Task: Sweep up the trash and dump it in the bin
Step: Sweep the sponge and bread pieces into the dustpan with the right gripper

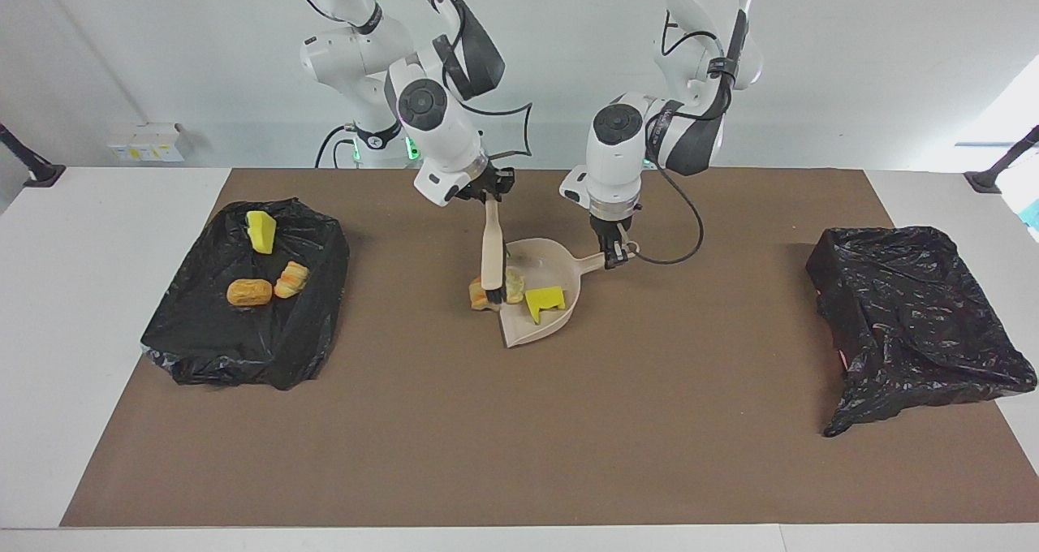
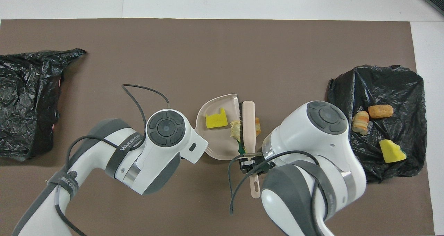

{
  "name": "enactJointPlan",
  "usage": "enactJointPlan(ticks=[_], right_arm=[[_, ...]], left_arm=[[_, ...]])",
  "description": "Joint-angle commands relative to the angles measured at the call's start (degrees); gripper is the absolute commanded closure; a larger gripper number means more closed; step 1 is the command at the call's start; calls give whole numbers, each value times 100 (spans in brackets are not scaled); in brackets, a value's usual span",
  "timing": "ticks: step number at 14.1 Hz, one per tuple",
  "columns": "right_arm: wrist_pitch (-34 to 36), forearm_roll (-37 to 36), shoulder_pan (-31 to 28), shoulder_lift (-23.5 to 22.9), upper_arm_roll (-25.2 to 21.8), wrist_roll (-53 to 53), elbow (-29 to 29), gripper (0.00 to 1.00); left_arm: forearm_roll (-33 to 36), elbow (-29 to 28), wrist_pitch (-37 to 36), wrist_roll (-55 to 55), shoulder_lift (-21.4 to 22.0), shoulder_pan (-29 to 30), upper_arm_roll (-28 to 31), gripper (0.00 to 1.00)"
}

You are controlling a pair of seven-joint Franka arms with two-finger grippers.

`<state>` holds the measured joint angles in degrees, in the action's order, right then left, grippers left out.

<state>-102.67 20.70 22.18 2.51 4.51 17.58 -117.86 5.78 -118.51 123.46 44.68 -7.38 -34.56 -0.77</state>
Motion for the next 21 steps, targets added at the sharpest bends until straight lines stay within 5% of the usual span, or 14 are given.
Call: enactJointPlan(ticks=[1, 4, 8, 15, 18, 21], right_arm=[[212, -835, -232, 293, 32, -235, -201, 100], [46, -1699, -608, 382, 41, -843, -729, 100], [-1111, -2184, -812, -346, 67, -1003, -703, 100], [-1317, -192, -163, -717, 85, -783, -685, 100], [-863, 390, -127, -717, 85, -686, -327, 100], [384, 251, -415, -559, -20, -510, 403, 100]], left_arm=[[2, -190, 257, 23, 123, -77, 69, 100], [2, -190, 231, 58, 123, -25, 69, 100], [2, -322, 170, 207, 184, -16, 69, 100], [2, -392, 126, 260, 219, 2, 86, 100], [2, -445, 152, 269, 254, 2, 86, 100], [2, -445, 161, 269, 254, 2, 86, 100]])
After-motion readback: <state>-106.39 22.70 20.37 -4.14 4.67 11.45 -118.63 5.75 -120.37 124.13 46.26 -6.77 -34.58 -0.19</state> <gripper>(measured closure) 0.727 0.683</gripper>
